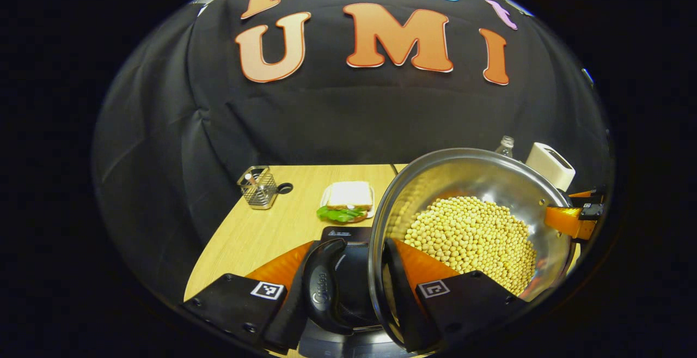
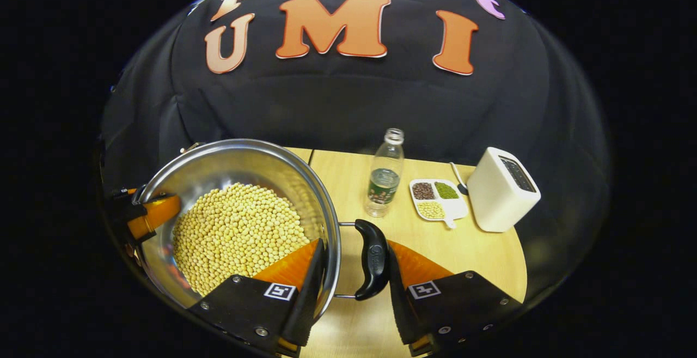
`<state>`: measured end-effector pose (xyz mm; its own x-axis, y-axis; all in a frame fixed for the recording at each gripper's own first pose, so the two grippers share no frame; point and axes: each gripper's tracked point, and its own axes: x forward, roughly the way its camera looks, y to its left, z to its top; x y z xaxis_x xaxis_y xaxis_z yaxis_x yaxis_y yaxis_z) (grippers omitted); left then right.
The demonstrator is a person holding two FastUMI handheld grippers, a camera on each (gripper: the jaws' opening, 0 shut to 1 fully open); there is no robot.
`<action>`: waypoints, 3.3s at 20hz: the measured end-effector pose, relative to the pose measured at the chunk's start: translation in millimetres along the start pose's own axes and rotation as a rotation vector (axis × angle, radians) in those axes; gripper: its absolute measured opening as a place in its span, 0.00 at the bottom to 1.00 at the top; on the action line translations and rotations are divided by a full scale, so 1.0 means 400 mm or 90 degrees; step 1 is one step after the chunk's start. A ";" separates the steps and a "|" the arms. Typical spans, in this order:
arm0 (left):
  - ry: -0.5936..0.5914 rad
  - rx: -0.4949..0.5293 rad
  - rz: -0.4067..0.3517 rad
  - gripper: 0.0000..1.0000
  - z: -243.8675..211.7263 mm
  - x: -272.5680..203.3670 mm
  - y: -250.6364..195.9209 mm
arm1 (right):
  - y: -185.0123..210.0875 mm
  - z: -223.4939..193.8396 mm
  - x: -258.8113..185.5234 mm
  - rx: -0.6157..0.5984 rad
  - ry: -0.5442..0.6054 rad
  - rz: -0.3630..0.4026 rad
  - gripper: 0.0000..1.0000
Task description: First push the handle of the pot to place it horizontally, then grasp the pot with both hands and set it on the induction cooktop.
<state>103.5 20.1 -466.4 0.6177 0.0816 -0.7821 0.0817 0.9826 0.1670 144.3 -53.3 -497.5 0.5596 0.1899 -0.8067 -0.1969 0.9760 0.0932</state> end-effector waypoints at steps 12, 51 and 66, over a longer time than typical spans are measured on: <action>0.033 -0.033 0.023 0.75 -0.077 0.049 0.148 | -0.066 0.064 -0.027 -0.023 0.025 0.025 0.61; -0.102 0.012 0.066 0.83 0.145 -0.033 0.163 | -0.431 0.346 -0.550 -0.033 -0.148 0.027 0.83; -0.439 -0.023 0.028 1.00 0.620 -0.655 0.107 | -0.703 0.616 -1.209 -0.014 -0.488 -0.036 0.90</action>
<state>139.0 -0.5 -105.4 0.9770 0.0089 -0.2128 0.0259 0.9867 0.1603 127.4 -393.4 10.1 0.9691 0.1692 -0.1793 -0.1636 0.9855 0.0455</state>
